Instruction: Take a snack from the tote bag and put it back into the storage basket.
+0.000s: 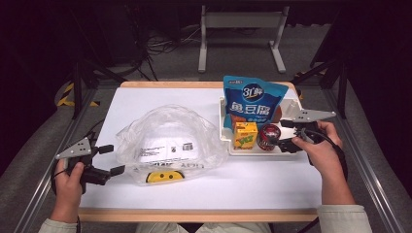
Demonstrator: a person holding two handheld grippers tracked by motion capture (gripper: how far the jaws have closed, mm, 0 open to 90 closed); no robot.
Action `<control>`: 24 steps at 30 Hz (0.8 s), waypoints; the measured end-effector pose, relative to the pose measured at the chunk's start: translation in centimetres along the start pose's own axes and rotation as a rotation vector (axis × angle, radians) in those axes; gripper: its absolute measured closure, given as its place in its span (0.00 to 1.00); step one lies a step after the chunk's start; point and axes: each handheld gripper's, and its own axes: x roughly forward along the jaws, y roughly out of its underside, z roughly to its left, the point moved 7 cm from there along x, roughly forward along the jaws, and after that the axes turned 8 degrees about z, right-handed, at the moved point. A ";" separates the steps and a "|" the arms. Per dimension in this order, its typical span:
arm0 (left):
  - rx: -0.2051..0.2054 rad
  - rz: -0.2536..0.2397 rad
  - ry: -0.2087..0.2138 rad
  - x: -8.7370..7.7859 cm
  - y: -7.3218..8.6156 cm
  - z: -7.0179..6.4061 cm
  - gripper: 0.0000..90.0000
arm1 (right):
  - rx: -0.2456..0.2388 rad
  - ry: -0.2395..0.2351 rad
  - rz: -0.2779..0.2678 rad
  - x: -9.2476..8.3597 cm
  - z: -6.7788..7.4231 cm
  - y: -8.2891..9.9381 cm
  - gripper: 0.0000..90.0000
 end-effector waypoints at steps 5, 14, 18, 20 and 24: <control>-0.001 0.002 0.004 0.0 0.0 -0.1 0.05 | -0.008 -0.038 -0.034 -0.4 1.4 -0.1 0.19; 0.007 -0.001 0.000 -0.1 -0.1 -0.1 0.05 | 0.000 -0.073 -0.082 -0.1 3.7 0.5 0.21; 0.003 0.000 0.004 -0.1 -0.1 -0.2 0.05 | 0.011 -0.078 -0.094 0.2 4.3 1.0 0.22; 0.005 -0.001 0.008 -0.1 -0.1 -0.2 0.05 | 0.006 -0.083 -0.091 0.5 4.7 1.3 0.22; 0.014 -0.002 0.024 -0.2 0.0 -0.3 0.05 | -0.005 -0.068 -0.095 0.7 5.1 1.8 0.22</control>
